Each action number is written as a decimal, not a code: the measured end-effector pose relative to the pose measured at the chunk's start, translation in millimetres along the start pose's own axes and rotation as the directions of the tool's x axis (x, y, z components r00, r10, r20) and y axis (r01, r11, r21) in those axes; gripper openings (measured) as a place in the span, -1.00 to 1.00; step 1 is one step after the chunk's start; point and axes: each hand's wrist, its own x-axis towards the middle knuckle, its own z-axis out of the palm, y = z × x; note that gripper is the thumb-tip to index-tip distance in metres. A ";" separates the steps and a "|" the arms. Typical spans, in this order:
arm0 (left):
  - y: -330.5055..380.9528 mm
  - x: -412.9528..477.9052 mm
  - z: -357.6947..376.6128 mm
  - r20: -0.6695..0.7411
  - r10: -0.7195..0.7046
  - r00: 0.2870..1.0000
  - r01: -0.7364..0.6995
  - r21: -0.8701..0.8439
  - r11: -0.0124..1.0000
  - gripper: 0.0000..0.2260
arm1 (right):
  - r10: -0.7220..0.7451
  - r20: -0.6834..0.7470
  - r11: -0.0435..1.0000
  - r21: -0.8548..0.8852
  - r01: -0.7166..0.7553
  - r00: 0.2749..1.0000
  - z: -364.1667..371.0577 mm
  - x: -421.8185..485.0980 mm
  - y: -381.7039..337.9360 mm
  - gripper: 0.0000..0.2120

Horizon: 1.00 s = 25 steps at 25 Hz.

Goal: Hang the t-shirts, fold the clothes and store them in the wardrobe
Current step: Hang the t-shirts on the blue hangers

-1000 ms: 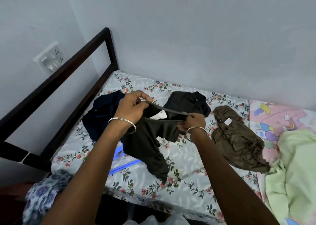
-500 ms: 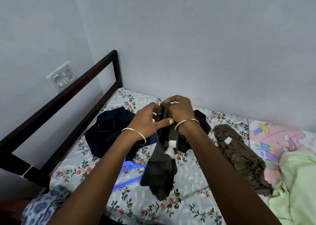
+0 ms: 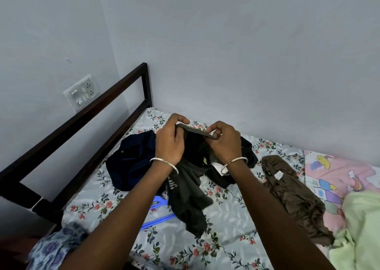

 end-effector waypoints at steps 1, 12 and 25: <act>-1.5 0.9 -2.8 -0.001 -0.030 1.000 0.030 -0.009 1.000 -0.74 | 0.032 -0.013 0.999 -0.009 -0.032 0.999 -0.8 0.1 6.8 -0.87; -19.9 -28.7 4.9 0.420 0.047 0.906 -0.064 0.027 0.998 -0.95 | 0.143 0.312 0.930 0.283 -0.236 0.939 -15.8 4.6 -2.7 -0.90; -91.2 -115.2 -18.2 0.286 -0.320 0.903 0.294 0.131 0.947 -0.96 | 0.175 0.885 0.981 -0.119 -0.154 0.431 38.8 -14.1 82.0 -0.66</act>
